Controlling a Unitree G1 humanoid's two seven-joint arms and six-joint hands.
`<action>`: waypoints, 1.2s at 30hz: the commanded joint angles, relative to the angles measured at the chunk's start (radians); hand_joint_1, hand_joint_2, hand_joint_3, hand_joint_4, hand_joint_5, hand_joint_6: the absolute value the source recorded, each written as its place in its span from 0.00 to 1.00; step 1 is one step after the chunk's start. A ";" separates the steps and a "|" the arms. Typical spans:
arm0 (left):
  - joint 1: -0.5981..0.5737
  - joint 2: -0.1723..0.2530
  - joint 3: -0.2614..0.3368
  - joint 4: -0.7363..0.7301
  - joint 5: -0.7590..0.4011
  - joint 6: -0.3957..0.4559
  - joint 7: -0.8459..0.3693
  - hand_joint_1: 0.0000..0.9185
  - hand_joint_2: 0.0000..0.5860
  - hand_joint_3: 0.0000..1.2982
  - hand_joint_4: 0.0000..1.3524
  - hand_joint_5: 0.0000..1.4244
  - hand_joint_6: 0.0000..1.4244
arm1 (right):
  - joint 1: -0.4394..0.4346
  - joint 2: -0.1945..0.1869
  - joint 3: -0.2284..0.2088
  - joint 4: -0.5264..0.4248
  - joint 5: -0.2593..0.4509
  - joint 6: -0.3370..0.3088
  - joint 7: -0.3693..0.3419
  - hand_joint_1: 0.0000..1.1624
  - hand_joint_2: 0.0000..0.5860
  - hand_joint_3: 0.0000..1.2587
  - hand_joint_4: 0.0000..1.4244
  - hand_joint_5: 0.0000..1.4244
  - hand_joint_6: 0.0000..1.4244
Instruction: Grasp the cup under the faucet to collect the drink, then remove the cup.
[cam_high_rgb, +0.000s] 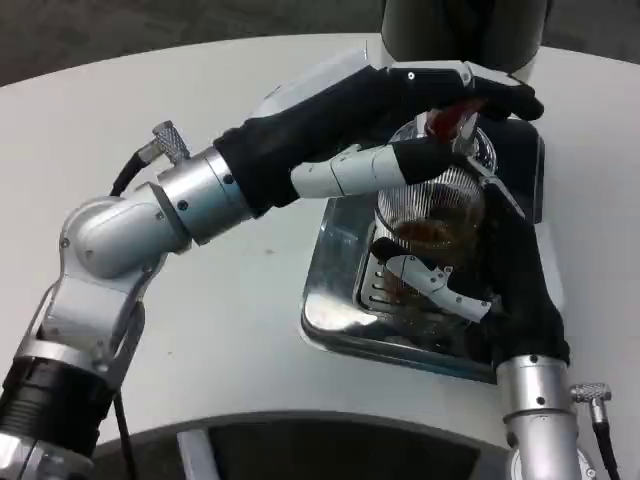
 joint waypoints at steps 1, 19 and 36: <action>0.058 0.026 -0.029 0.025 0.072 0.048 -0.028 0.00 0.07 0.28 0.15 0.16 0.04 | 0.011 0.010 0.005 0.013 -0.009 -0.012 -0.016 0.78 0.26 0.32 0.36 0.38 0.28; 0.146 -0.012 0.031 -0.029 -0.036 0.164 0.001 0.00 0.09 0.22 0.00 0.08 0.03 | 0.016 0.009 0.003 0.012 -0.039 -0.005 -0.049 0.85 0.26 0.49 0.47 0.51 0.43; 0.200 -0.094 0.107 -0.083 -0.176 0.323 0.009 0.00 0.09 0.06 0.00 0.01 0.00 | 0.018 -0.002 -0.004 -0.002 -0.043 0.000 -0.056 0.86 0.24 0.57 0.52 0.58 0.49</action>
